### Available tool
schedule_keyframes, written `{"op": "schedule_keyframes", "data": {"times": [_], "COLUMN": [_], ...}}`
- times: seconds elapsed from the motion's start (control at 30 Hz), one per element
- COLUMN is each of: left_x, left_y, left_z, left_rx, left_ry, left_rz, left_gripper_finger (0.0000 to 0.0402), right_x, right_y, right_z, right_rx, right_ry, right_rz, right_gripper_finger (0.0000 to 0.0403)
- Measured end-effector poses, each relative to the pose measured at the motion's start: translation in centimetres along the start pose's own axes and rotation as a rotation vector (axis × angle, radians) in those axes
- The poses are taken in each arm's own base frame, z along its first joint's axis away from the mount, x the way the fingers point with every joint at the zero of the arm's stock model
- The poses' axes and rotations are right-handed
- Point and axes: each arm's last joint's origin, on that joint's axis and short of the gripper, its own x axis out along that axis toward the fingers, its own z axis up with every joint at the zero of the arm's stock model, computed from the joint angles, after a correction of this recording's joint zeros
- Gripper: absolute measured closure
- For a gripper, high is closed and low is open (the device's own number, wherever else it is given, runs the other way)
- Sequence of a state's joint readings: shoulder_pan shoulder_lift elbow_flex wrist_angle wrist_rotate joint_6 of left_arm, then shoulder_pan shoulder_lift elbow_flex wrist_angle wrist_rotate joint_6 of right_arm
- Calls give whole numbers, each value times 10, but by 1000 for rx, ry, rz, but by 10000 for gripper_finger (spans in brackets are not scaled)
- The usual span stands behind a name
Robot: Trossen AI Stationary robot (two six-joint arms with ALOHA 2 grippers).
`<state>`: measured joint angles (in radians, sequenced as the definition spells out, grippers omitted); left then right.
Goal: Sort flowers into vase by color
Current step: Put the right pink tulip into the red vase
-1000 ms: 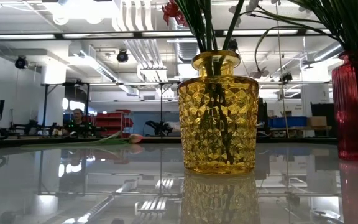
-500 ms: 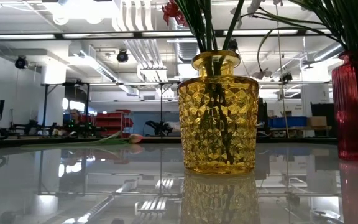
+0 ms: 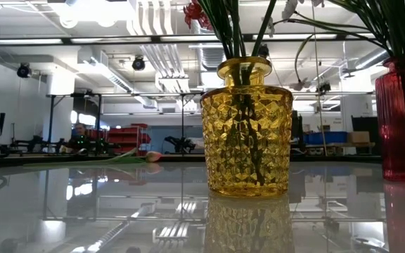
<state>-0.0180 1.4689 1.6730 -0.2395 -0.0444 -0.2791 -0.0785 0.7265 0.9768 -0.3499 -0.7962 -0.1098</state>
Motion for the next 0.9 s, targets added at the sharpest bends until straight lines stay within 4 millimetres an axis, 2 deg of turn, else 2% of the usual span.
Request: {"op": "schedule_keyframes", "data": {"times": [0.17, 0.9], "left_x": [0, 0], "left_y": [0, 4], "left_z": [1, 4], "left_rx": [8, 6], "left_ry": [-10, -27], "left_rz": [-3, 10], "left_gripper_finger": [249, 249], "right_x": [5, 5], "right_y": [-2, -1], "right_z": [-8, -21], "right_rx": [-14, -29], "right_ry": [57, 169], "right_rz": [8, 8], "right_gripper_finger": [390, 390]}}
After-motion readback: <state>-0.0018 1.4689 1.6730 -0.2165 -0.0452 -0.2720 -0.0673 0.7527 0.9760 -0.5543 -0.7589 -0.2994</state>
